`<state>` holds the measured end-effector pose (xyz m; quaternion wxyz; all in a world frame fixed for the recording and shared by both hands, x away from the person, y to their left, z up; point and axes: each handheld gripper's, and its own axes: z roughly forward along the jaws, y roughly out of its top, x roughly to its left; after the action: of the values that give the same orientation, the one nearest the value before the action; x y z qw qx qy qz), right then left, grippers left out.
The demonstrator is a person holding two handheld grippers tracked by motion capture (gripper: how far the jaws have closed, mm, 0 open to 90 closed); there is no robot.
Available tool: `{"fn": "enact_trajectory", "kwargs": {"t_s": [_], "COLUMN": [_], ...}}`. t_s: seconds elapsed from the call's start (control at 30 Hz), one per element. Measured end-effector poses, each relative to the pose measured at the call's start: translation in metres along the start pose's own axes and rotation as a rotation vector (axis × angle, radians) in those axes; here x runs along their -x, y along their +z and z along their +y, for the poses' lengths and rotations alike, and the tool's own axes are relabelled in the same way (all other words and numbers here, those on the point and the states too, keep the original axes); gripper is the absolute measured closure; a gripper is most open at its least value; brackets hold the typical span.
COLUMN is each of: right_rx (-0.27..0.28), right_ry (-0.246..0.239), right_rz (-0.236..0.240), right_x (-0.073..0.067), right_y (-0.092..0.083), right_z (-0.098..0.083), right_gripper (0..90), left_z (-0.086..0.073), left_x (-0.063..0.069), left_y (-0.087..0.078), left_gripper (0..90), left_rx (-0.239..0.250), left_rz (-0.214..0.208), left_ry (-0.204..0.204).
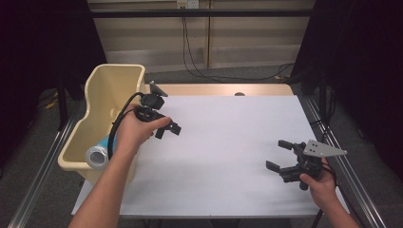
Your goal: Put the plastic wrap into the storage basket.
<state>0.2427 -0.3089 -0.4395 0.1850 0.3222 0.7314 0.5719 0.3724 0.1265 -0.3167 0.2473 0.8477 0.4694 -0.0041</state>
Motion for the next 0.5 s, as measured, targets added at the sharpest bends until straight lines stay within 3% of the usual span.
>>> {"fn": "enact_trajectory", "kwargs": {"t_s": [0.17,0.5], "right_rx": [0.002,0.001], "right_ry": [0.002,0.004], "right_rz": [0.001,-0.003], "right_x": [0.000,0.000], "right_y": [0.000,-0.001], "right_z": [0.000,0.000], "right_gripper": [4.8,4.8], "left_z": [-0.005,-0.025], "left_x": [0.004,0.008], "left_y": [0.022,0.050], "left_gripper": [18.8,18.2], "left_rx": [-0.029,-0.011], "left_rz": [-0.008,-0.027], "left_ry": [0.021,0.051]}}
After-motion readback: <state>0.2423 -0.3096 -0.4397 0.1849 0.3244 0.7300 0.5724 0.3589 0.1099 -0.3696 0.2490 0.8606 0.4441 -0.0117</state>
